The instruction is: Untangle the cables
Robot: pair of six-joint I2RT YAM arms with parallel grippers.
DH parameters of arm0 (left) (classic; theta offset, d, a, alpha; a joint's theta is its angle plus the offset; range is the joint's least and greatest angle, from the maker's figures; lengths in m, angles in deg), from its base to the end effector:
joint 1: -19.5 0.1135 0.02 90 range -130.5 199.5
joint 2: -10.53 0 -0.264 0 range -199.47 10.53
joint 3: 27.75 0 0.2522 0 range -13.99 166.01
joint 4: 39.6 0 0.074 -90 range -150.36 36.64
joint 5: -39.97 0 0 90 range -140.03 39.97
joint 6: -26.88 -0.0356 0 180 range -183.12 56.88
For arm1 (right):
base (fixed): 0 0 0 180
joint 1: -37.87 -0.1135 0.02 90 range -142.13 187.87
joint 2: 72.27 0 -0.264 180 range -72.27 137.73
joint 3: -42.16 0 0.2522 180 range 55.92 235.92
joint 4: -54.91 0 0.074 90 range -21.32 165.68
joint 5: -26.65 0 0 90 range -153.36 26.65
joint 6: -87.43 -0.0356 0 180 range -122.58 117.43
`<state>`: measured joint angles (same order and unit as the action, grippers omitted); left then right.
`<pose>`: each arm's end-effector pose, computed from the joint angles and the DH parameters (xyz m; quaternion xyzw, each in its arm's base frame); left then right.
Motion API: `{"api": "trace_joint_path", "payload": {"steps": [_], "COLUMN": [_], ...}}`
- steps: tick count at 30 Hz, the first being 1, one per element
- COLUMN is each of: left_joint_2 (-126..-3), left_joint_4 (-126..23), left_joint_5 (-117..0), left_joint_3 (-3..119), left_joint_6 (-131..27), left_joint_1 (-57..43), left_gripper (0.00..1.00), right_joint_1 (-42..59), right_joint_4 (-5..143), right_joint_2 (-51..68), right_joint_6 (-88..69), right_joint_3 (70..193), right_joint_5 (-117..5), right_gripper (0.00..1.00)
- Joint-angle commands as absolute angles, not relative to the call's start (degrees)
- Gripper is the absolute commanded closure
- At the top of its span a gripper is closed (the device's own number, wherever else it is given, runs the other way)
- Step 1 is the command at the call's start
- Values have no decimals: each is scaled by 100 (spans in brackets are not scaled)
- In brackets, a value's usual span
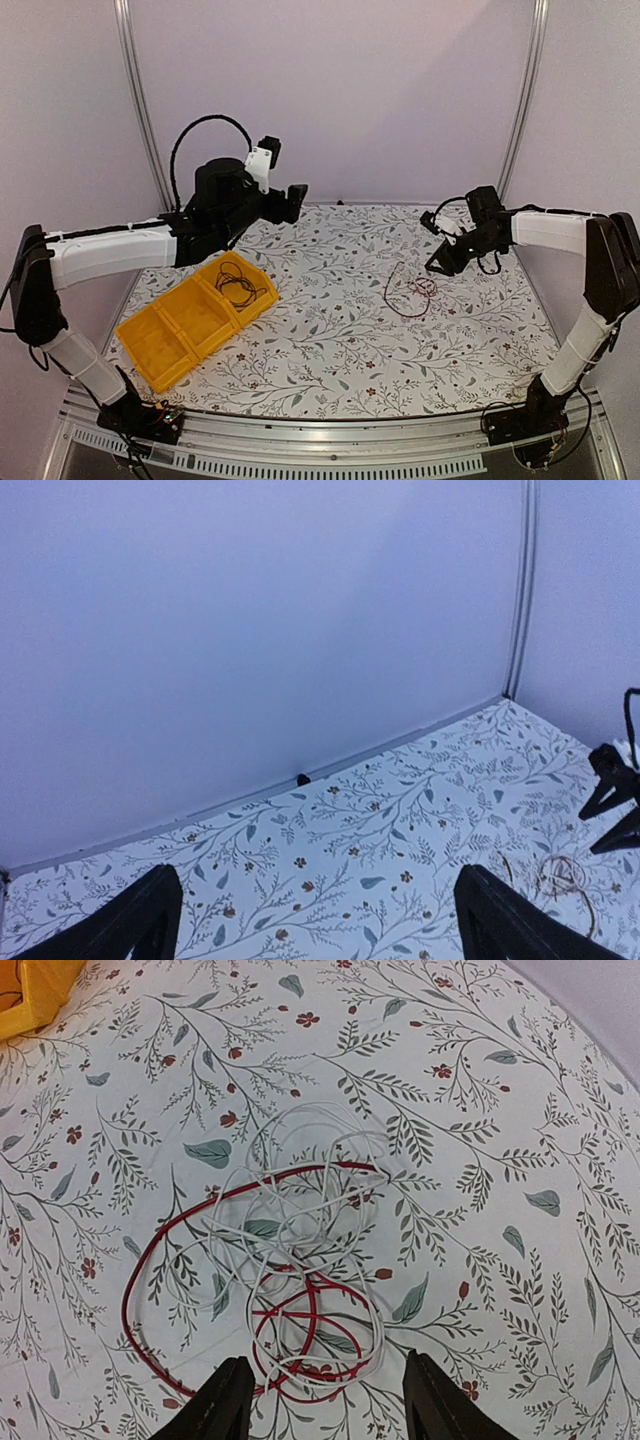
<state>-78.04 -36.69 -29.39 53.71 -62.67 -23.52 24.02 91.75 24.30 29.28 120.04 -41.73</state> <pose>0.2796 -0.2437 0.3383 0.1480 0.7158 -0.1261 0.6707 0.3364 0.0965 0.2067 -0.4155 0.8429 0.1314 0.3155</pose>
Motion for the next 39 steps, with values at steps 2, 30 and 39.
{"api": "trace_joint_path", "payload": {"steps": [2,30,39], "left_joint_2": [-7635,-8369,-8487], "left_joint_4": [-3711,-4896,-4937], "left_joint_5": [-4388,-4838,-4675], "left_joint_3": [4580,5325,5356], "left_joint_6": [-6093,-4805,-4986], "left_joint_1": [-2543,-2797,-2982], "left_gripper": [12,25,25], "right_joint_1": [2416,762,570], "right_joint_4": [9367,9590,9426], "right_joint_2": [2421,3351,3497], "right_joint_6": [2981,3285,3083], "right_joint_3": [12350,11773,11816], "right_joint_5": [-3744,-4217,-4897], "right_gripper": [47,48,93]}}
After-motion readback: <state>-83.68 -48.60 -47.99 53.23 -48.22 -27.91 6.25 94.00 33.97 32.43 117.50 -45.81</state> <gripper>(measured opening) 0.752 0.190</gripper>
